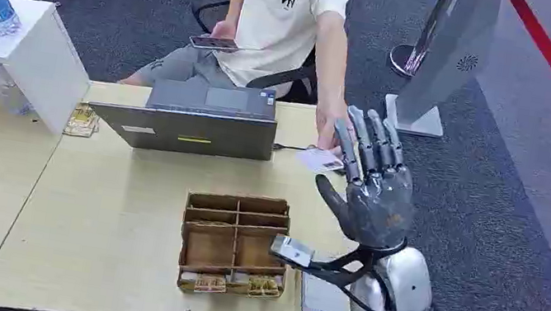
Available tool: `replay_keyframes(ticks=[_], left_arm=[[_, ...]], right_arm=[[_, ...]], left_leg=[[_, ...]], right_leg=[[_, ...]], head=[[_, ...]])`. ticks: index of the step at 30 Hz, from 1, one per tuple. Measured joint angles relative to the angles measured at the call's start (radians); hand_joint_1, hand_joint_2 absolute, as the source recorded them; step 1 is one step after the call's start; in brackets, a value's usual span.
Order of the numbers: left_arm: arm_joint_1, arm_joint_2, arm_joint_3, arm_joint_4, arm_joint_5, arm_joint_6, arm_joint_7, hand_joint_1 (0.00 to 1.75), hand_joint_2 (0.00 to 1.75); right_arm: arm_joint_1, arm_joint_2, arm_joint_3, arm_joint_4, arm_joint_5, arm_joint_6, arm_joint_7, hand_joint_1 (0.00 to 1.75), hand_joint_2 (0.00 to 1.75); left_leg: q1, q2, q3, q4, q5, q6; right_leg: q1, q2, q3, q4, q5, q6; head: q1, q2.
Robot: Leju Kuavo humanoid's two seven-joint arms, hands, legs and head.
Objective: Pass the card to the sensor for recognition and then transmit it.
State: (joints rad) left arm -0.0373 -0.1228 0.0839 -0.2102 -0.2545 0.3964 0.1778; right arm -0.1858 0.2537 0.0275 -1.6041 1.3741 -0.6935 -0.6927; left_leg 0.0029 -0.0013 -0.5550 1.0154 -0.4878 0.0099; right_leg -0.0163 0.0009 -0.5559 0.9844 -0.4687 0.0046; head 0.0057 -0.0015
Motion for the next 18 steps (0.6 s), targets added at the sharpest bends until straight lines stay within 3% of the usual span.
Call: replay_keyframes(ticks=[1,2,3,4,5,6,8,18], left_arm=[[0.0,0.0,0.0,0.0,0.0,0.0,0.002,0.0,0.0],[0.0,0.0,0.0,0.0,-0.002,-0.001,0.005,0.0,0.0],[0.0,-0.002,0.0,0.0,-0.003,-0.001,0.01,0.0,0.0],[0.001,-0.002,0.0,0.0,-0.006,-0.001,0.011,0.0,0.0],[0.001,-0.003,0.0,0.0,-0.007,-0.002,0.013,0.0,0.0],[0.001,-0.003,0.0,0.0,-0.008,-0.002,0.016,0.0,0.0],[0.001,-0.005,0.0,0.0,-0.01,-0.004,0.018,0.0,0.0],[0.001,-0.008,0.0,0.0,-0.018,-0.009,0.029,0.0,0.0]], right_arm=[[-0.003,0.0,-0.003,0.006,0.01,0.0,0.002,0.0,1.75],[-0.004,0.0,-0.005,0.012,0.017,0.0,0.002,0.35,1.75],[-0.005,0.0,-0.007,0.017,0.022,0.0,0.006,1.17,1.75],[-0.006,0.0,-0.008,0.024,0.026,0.0,0.013,1.17,1.75],[-0.006,0.0,-0.009,0.029,0.029,0.0,0.019,1.43,1.75],[-0.006,0.0,-0.01,0.033,0.032,0.0,0.024,1.59,1.75],[-0.006,0.0,-0.012,0.039,0.032,0.0,0.027,1.75,1.75],[-0.004,-0.004,-0.013,0.063,0.047,0.0,0.066,1.75,1.75]], left_leg=[[0.0,0.0,0.0,0.0,0.0,0.0],[0.0,0.0,0.0,0.0,0.0,0.0],[0.0,0.0,0.0,0.0,0.0,0.0],[0.0,0.0,0.0,0.0,0.0,0.0],[0.0,0.0,0.0,0.0,0.0,0.0],[0.0,0.0,0.0,0.0,0.0,0.0],[0.0,0.0,0.0,0.0,0.0,0.0],[0.0,0.0,0.0,0.0,0.0,0.0]], right_leg=[[0.0,0.0,0.0,0.0,0.0,0.0],[0.0,0.0,0.0,0.0,0.0,0.0],[0.0,0.0,0.0,0.0,0.0,0.0],[0.0,0.0,0.0,0.0,0.0,0.0],[0.0,0.0,0.0,0.0,0.0,0.0],[0.0,0.0,0.0,0.0,0.0,0.0],[0.0,0.0,0.0,0.0,0.0,0.0],[0.0,0.0,0.0,0.0,0.0,0.0]], head=[[0.0,0.0],[0.0,0.0],[0.0,0.0],[0.0,0.0],[0.0,0.0],[0.0,0.0],[0.0,0.0],[0.0,0.0]])
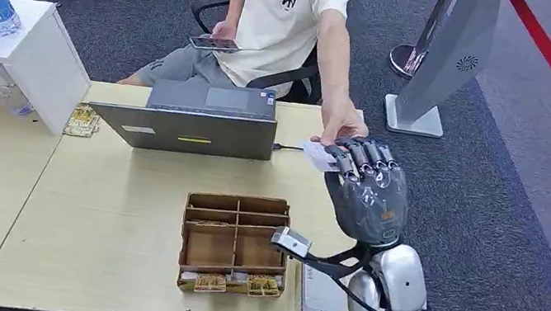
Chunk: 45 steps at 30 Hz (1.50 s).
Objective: Pass the card to the sensor for recognition and then transmit it.
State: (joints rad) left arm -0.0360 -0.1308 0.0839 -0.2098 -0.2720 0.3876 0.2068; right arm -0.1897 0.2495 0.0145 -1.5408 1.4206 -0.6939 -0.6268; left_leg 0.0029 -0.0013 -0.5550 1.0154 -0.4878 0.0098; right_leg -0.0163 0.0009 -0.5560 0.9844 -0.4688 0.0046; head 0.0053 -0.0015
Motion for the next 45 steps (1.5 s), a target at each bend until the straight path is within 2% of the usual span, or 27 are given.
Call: replay_keyframes(ticks=[6,11,15,21,23,25,26,28,31,35,38,45], left_arm=[[0.0,0.0,0.0,0.0,0.0,0.0,0.0,0.0,0.0],[0.001,0.0,0.0,0.0,0.0,0.003,0.002,0.0,0.0],[0.001,0.0,0.007,0.0,-0.004,0.007,-0.004,0.0,0.0],[0.001,0.0,0.016,0.001,-0.005,0.007,-0.007,0.0,0.0],[0.001,0.0,0.017,0.001,-0.005,0.008,-0.015,0.0,0.0],[0.0,-0.001,0.023,0.001,-0.003,0.009,-0.028,0.0,0.0],[0.0,-0.002,0.026,0.001,-0.003,0.011,-0.032,0.0,0.0],[0.001,-0.004,0.036,0.001,0.001,0.015,-0.051,0.0,0.0],[0.002,-0.005,0.045,0.001,-0.005,0.019,-0.071,0.0,0.0],[0.002,-0.003,0.049,0.001,-0.018,0.014,-0.081,0.0,0.0],[0.003,0.0,0.052,0.001,-0.019,0.012,-0.093,0.0,0.0],[0.01,0.003,0.067,0.002,-0.021,0.014,-0.102,0.0,0.0]], right_arm=[[0.0,0.0,0.0,0.001,0.0,0.0,0.001,1.75,1.75],[0.017,-0.02,0.01,0.013,0.005,0.0,0.054,1.75,1.75],[0.048,-0.023,0.015,0.045,-0.117,0.0,0.019,1.75,1.75],[0.063,-0.023,0.016,0.07,-0.148,0.0,0.012,1.75,1.75],[0.067,-0.024,0.031,0.089,-0.266,0.002,0.044,1.75,1.75],[0.078,-0.037,0.09,0.113,-0.49,0.02,0.116,1.75,1.75],[0.09,-0.045,0.112,0.111,-0.56,0.045,0.158,1.75,1.75],[0.121,-0.067,0.172,0.078,-0.764,0.114,0.199,1.75,1.75],[0.16,-0.096,0.214,0.029,-0.963,0.213,0.224,1.75,1.75],[0.212,-0.144,0.22,-0.021,-1.112,0.316,0.236,1.75,1.75],[0.253,-0.181,0.194,-0.048,-1.196,0.375,0.248,1.75,1.75],[0.33,-0.244,0.102,-0.069,-1.268,0.46,0.274,1.75,1.75]], left_leg=[[0.0,0.0,0.0,0.0,0.0,0.0],[0.0,0.0,0.0,0.0,0.0,0.0],[0.0,0.0,0.0,0.0,0.0,0.0],[0.0,0.0,0.0,0.0,0.0,0.0],[0.0,0.0,0.0,0.0,0.0,0.0],[0.0,0.0,0.0,0.0,0.0,0.0],[0.0,0.0,0.0,0.0,0.0,0.0],[0.0,0.0,0.0,0.0,0.0,0.0],[0.0,0.0,0.0,0.0,0.0,0.0],[0.0,0.0,-0.001,0.0,0.0,0.0],[0.0,0.0,-0.001,0.0,0.0,0.0],[0.0,0.0,-0.001,0.0,-0.001,0.0]], right_leg=[[0.0,0.0,0.0,0.0,0.0,0.0],[0.0,0.0,0.0,0.0,0.0,0.0],[0.0,0.0,0.0,0.0,0.0,0.0],[0.0,0.0,0.0,0.0,0.0,0.0],[0.0,0.0,0.0,0.0,0.0,0.0],[0.0,0.0,0.0,0.0,0.0,0.0],[0.0,0.0,0.0,0.0,0.0,0.0],[0.0,0.0,0.0,0.0,0.0,0.0],[0.0,0.0,-0.001,0.0,-0.001,0.0],[0.0,0.0,-0.001,-0.001,-0.001,0.0],[0.0,0.0,-0.001,-0.001,-0.001,0.0],[0.0,0.0,-0.001,-0.001,-0.001,0.001]], head=[[0.0,0.0],[0.0,0.0],[0.0,0.0],[0.0,0.0],[0.0,0.0],[0.0,0.0],[0.0,0.0],[0.0,0.0],[0.0,0.0],[0.0,0.0],[0.0,0.0],[0.0,0.0]])
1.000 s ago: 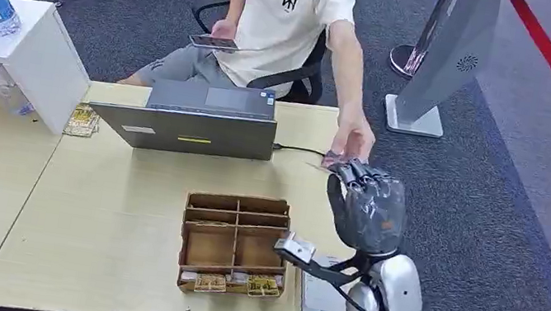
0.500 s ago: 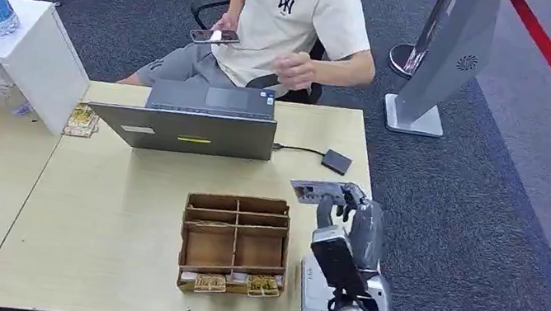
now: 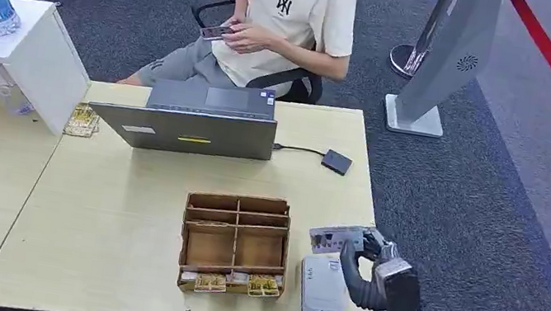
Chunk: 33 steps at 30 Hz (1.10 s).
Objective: Pass the card to the sensor for recognition and then transmit it.
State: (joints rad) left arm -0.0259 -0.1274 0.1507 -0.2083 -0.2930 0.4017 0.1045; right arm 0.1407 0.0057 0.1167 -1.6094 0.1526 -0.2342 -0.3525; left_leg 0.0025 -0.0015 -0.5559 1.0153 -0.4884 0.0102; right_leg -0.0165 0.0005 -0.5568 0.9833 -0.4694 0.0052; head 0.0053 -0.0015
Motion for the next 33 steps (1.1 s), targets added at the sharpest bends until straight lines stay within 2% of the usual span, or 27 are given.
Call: replay_keyframes(ticks=[6,14,23,33], left_arm=[[0.001,0.002,0.006,0.003,0.003,0.0,0.0,0.0,0.0],[0.001,0.002,0.021,0.004,0.003,0.001,0.001,0.0,0.0],[0.001,0.002,0.034,0.004,0.004,0.005,0.002,0.0,0.0],[0.001,0.003,0.041,0.004,0.004,0.011,0.01,0.0,0.0]], right_arm=[[0.027,-0.043,-0.062,0.01,-0.021,0.052,0.032,1.75,1.75],[-0.01,-0.096,-0.153,0.127,0.006,0.153,0.078,1.75,1.75],[-0.091,-0.113,-0.134,0.279,0.098,0.184,0.104,1.75,1.75],[-0.145,-0.129,-0.114,0.374,0.108,0.201,0.119,1.75,1.75]], left_leg=[[0.0,0.0,0.0,0.0,0.0,0.0],[0.0,0.0,0.0,0.0,0.0,0.0],[0.0,0.0,0.0,0.0,0.0,0.0],[0.0,0.0,0.0,0.0,0.0,0.0]], right_leg=[[0.0,0.0,0.0,0.0,0.0,0.0],[0.0,0.0,0.001,0.0,0.0,0.0],[0.0,0.0,0.0,0.0,0.0,0.0],[0.0,0.0,0.001,0.0,0.0,0.0]], head=[[0.0,0.0],[0.0,0.0],[0.0,0.0],[0.0,0.0]])
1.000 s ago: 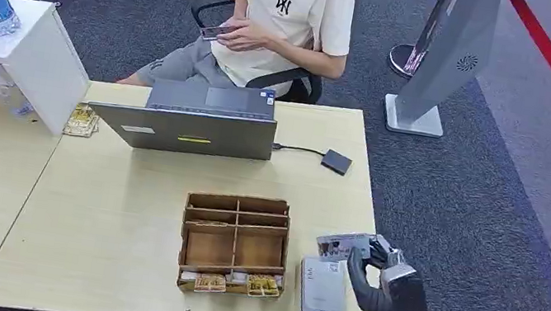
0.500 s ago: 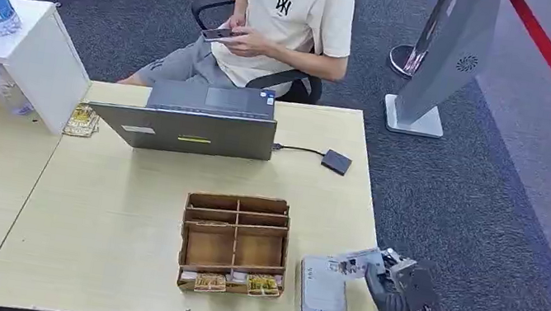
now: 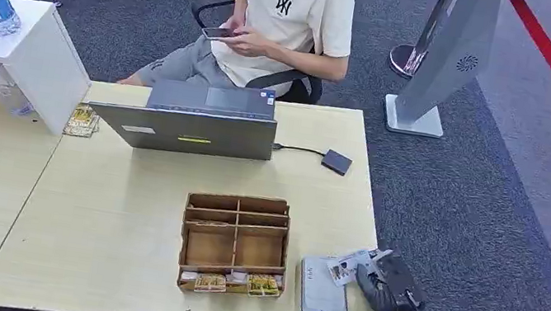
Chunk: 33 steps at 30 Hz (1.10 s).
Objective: Pass the card to the sensor for recognition and then transmit it.
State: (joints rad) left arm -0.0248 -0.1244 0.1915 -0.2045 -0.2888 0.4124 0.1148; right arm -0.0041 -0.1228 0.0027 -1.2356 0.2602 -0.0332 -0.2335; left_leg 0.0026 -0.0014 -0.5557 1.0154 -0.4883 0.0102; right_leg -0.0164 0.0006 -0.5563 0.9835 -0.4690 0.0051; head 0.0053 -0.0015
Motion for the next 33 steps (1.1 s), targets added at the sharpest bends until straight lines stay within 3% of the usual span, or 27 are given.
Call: replay_keyframes(ticks=[18,33], left_arm=[[0.003,-0.006,0.01,0.002,-0.002,-0.001,0.026,0.0,0.0],[0.007,-0.018,0.011,0.003,-0.008,-0.017,0.043,0.0,0.0]], right_arm=[[-0.017,-0.055,0.027,0.035,0.011,0.04,0.012,1.75,1.75],[0.064,-0.147,0.025,-0.087,-0.078,0.145,0.047,1.75,1.75]], left_leg=[[0.0,0.0,0.001,0.0,0.0,0.0],[0.0,0.0,0.001,0.0,0.0,0.0]], right_leg=[[0.0,0.0,0.001,0.0,0.0,0.0],[0.0,0.0,0.001,0.0,0.0,0.0]], head=[[0.0,0.0],[0.0,0.0]])
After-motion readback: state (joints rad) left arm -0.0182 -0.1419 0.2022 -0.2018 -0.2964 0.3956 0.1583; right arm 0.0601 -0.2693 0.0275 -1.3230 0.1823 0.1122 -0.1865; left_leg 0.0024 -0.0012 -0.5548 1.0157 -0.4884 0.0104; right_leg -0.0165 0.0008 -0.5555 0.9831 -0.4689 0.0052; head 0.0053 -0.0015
